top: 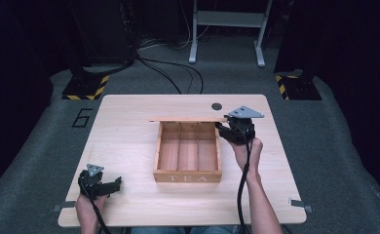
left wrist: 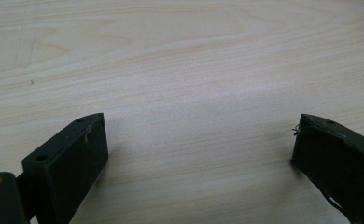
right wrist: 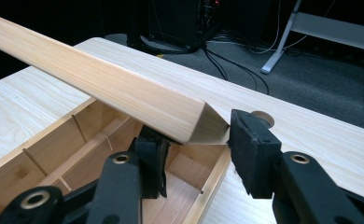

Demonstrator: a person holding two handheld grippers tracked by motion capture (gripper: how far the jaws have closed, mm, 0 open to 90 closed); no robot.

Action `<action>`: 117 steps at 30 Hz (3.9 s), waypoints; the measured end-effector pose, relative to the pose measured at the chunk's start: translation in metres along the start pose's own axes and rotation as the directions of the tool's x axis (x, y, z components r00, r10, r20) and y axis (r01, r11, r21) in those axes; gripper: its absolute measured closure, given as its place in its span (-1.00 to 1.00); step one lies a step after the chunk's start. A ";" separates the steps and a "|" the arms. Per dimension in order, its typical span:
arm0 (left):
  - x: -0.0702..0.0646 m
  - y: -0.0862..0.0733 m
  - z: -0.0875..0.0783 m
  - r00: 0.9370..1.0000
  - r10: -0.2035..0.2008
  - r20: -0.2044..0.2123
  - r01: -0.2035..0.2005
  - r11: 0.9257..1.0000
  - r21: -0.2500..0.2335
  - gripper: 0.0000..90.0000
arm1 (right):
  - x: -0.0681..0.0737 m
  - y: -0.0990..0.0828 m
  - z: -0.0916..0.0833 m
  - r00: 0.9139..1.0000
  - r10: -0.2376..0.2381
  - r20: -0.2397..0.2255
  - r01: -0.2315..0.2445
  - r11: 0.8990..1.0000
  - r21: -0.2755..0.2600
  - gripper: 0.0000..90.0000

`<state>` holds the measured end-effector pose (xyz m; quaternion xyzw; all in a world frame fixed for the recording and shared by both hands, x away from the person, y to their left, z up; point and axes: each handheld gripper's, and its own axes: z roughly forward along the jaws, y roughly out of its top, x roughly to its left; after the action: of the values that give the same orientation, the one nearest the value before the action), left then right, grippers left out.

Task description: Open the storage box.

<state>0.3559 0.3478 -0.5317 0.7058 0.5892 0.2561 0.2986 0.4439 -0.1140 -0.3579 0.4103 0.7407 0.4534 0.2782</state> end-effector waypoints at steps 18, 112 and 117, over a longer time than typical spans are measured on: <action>0.000 0.000 0.000 1.000 0.001 -0.001 -0.001 1.000 -0.002 -0.93 | 0.004 -0.017 -0.005 0.999 0.024 -0.036 -0.024 1.000 0.000 0.17; 0.000 0.000 0.001 1.000 -0.007 0.000 0.007 1.000 -0.008 -0.92 | 0.009 -0.145 -0.041 0.968 0.173 -0.184 -0.122 0.958 0.259 -0.36; -0.001 0.000 0.000 1.000 -0.008 0.000 0.008 1.000 -0.007 -0.92 | -0.010 -0.160 -0.054 0.981 0.171 -0.087 -0.145 0.958 0.248 -0.54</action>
<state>0.3561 0.3473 -0.5320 0.7024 0.5910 0.2573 0.3021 0.3496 -0.1869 -0.4782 0.4740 0.7688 0.4025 0.1491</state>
